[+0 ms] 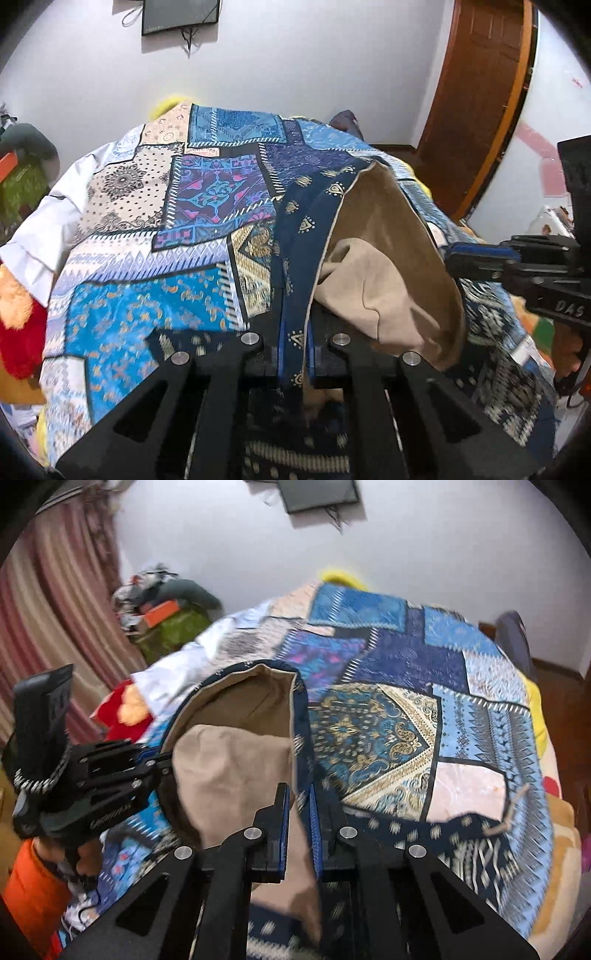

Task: Fold large clothes

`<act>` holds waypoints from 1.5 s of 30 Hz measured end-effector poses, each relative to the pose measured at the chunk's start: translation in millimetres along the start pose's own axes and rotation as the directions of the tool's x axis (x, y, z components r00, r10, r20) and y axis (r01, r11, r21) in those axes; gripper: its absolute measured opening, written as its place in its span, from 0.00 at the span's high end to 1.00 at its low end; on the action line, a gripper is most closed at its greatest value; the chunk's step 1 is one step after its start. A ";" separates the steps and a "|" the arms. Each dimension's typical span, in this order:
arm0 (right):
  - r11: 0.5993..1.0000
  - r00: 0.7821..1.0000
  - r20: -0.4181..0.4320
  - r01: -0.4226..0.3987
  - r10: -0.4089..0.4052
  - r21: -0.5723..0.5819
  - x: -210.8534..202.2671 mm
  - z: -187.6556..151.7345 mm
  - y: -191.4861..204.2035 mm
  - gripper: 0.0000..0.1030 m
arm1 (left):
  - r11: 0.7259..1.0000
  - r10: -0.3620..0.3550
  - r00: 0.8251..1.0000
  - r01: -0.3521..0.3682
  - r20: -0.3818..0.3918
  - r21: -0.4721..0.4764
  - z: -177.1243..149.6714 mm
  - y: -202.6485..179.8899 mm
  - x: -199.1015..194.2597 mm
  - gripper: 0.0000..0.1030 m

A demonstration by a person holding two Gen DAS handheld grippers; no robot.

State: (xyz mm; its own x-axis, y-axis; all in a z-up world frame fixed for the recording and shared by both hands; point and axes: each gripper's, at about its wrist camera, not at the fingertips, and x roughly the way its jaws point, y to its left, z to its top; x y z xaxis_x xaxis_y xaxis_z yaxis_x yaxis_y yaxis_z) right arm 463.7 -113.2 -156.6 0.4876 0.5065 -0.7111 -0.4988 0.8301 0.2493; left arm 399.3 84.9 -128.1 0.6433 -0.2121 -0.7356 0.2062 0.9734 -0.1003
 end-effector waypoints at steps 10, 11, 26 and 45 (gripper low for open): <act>0.995 0.998 -0.020 -0.066 0.065 -0.075 -73.5 -72.3 46.9 0.92 | 0.999 -0.042 0.997 0.042 -0.063 0.000 -81.7 -27.4 -40.1 0.92; 0.995 0.997 -0.027 -0.070 0.068 -0.066 -77.6 -79.1 47.3 0.92 | 0.999 -0.049 0.996 0.049 -0.075 0.000 -91.0 -30.8 -41.7 0.92; 0.995 0.993 -0.087 0.089 -0.085 0.039 -119.9 -144.0 -1.7 0.91 | 0.997 0.062 0.966 -0.047 -0.251 0.063 -158.2 -61.8 -56.0 0.16; 0.988 0.995 -0.072 0.080 -0.071 0.131 -145.4 -153.6 -24.8 0.91 | 0.994 0.108 0.989 -0.108 -0.106 0.000 -17.1 -53.0 -58.7 0.01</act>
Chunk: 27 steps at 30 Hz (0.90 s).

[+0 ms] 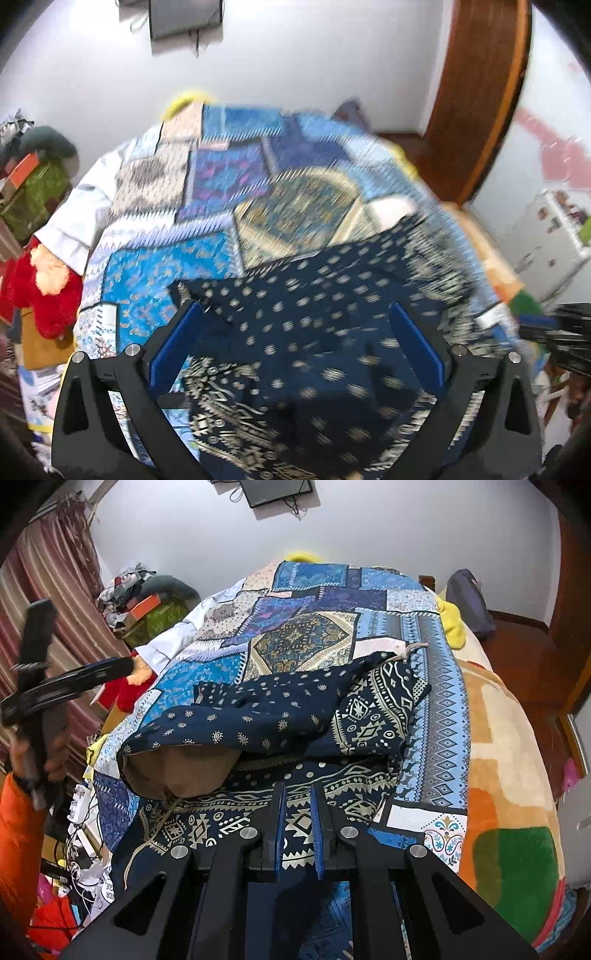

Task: Fold large clothes

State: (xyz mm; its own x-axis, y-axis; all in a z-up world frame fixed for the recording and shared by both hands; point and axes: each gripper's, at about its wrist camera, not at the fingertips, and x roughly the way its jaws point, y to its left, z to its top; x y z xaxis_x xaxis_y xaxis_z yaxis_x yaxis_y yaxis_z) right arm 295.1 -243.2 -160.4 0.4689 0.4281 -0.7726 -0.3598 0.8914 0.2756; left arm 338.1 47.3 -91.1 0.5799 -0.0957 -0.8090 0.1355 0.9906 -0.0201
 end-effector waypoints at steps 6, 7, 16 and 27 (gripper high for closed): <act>0.991 0.995 0.032 0.099 -0.096 -0.095 -7.6 -4.2 5.6 0.91 | 0.994 -0.078 0.982 0.063 -0.170 -0.091 -32.5 8.6 56.1 0.01; 0.987 0.994 0.028 0.111 -0.109 -0.112 -7.0 -4.2 6.5 0.91 | 0.995 -0.082 0.979 0.069 -0.184 -0.078 -40.1 4.3 60.6 0.01; 0.994 0.998 0.012 0.056 -0.055 -0.096 8.2 12.0 18.9 0.91 | 0.977 -0.206 0.955 0.212 -0.215 0.005 -85.1 -62.1 55.7 0.01; 0.983 0.997 -0.067 0.014 -0.027 -0.182 56.1 23.9 68.3 0.91 | 0.988 -0.131 0.989 0.136 -0.062 0.076 -96.4 -58.8 -12.4 0.01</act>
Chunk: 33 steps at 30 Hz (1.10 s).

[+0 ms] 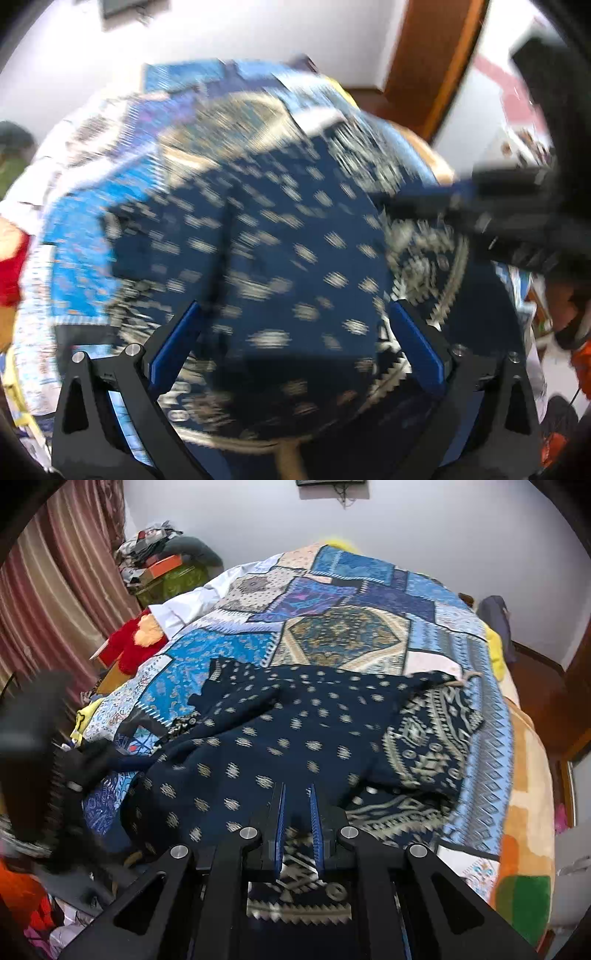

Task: Fold large clothes

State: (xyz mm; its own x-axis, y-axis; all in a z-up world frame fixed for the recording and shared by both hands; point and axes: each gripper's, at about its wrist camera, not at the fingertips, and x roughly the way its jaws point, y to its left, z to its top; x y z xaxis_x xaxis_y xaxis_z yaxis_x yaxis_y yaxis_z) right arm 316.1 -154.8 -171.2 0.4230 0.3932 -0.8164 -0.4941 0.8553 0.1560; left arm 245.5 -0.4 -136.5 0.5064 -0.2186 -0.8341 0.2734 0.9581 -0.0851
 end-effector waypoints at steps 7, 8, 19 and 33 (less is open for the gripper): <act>0.999 0.997 -0.050 -0.052 0.052 0.005 31.6 14.4 17.8 0.91 | 0.976 0.138 0.986 -0.120 0.095 -0.180 12.8 70.8 -23.7 0.01; 0.999 0.996 -0.078 -0.030 0.029 -0.014 42.5 13.8 21.0 0.91 | 0.973 0.134 0.989 -0.119 0.065 -0.200 11.1 76.9 -13.3 0.01; 0.950 0.952 -0.173 0.209 -0.252 -0.232 80.2 -24.1 17.0 0.91 | 0.976 0.099 0.984 -0.125 -0.147 -0.177 -44.6 65.6 87.1 0.00; 0.841 0.890 -0.040 0.413 -0.454 -0.350 64.2 -39.7 18.0 0.91 | 0.947 0.053 0.990 -0.092 -0.133 -0.308 -65.8 84.4 81.2 0.00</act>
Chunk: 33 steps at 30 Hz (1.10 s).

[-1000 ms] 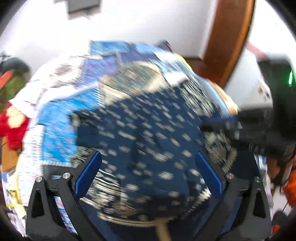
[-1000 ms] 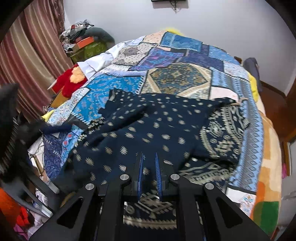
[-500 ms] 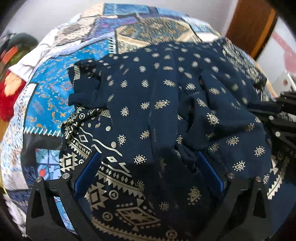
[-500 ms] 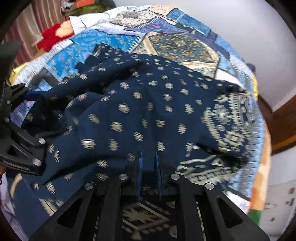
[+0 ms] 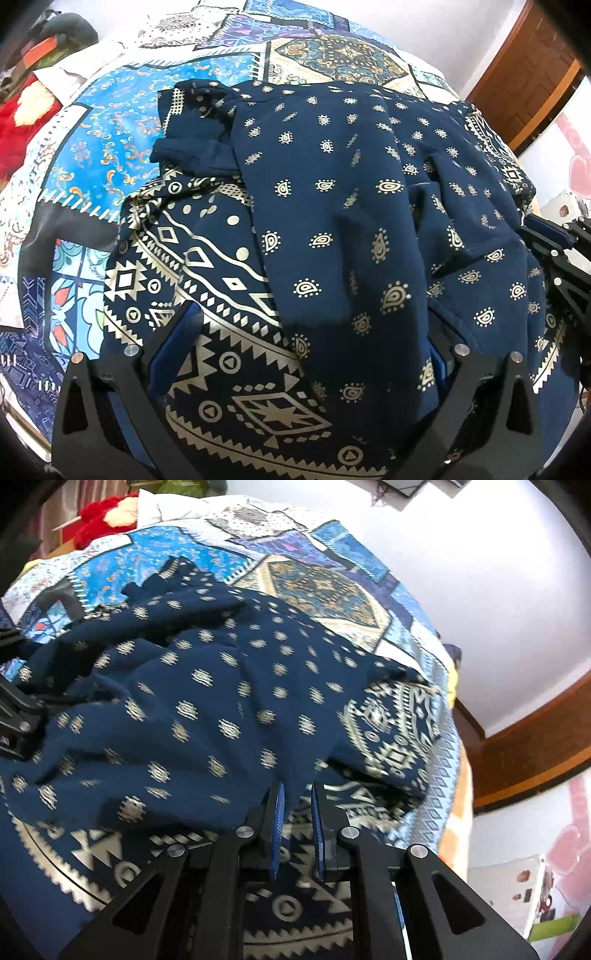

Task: Fold large clothes

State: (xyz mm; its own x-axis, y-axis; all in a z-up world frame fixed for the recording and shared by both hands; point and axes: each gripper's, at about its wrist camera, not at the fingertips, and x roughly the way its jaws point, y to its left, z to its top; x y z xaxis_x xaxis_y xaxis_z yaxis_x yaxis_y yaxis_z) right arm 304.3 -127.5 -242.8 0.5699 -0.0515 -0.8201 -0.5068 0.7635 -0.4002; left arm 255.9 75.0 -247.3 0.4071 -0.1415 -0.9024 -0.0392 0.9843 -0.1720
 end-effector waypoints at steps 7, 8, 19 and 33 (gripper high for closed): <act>0.994 0.997 -0.047 -0.049 0.054 0.095 5.8 -19.3 -41.3 0.91 | 0.998 0.039 0.999 -0.039 0.012 0.046 -6.9 2.7 -8.4 0.00; 0.993 0.997 -0.058 -0.050 0.057 0.106 7.5 -22.1 -45.9 0.91 | 0.998 0.040 0.999 -0.040 0.009 0.047 -7.3 4.0 -9.3 0.00; 0.906 0.965 0.036 -0.257 0.260 0.335 -8.2 -22.5 -125.4 0.91 | 0.998 0.048 0.984 -0.040 0.170 -0.049 41.3 53.7 -78.0 0.01; 0.974 0.995 -0.093 0.051 -0.031 0.219 103.4 24.6 -123.9 0.91 | 0.978 0.179 0.984 -0.179 -0.012 -0.107 101.4 109.3 31.5 0.01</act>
State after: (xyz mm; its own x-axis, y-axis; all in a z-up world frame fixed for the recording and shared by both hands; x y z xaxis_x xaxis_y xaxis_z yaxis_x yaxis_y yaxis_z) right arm 441.9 -211.6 -268.0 0.5229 -0.1350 -0.8417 -0.3228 0.8825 -0.3420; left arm 356.9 188.8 -254.5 0.3824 0.0356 -0.9233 -0.2087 0.9768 -0.0488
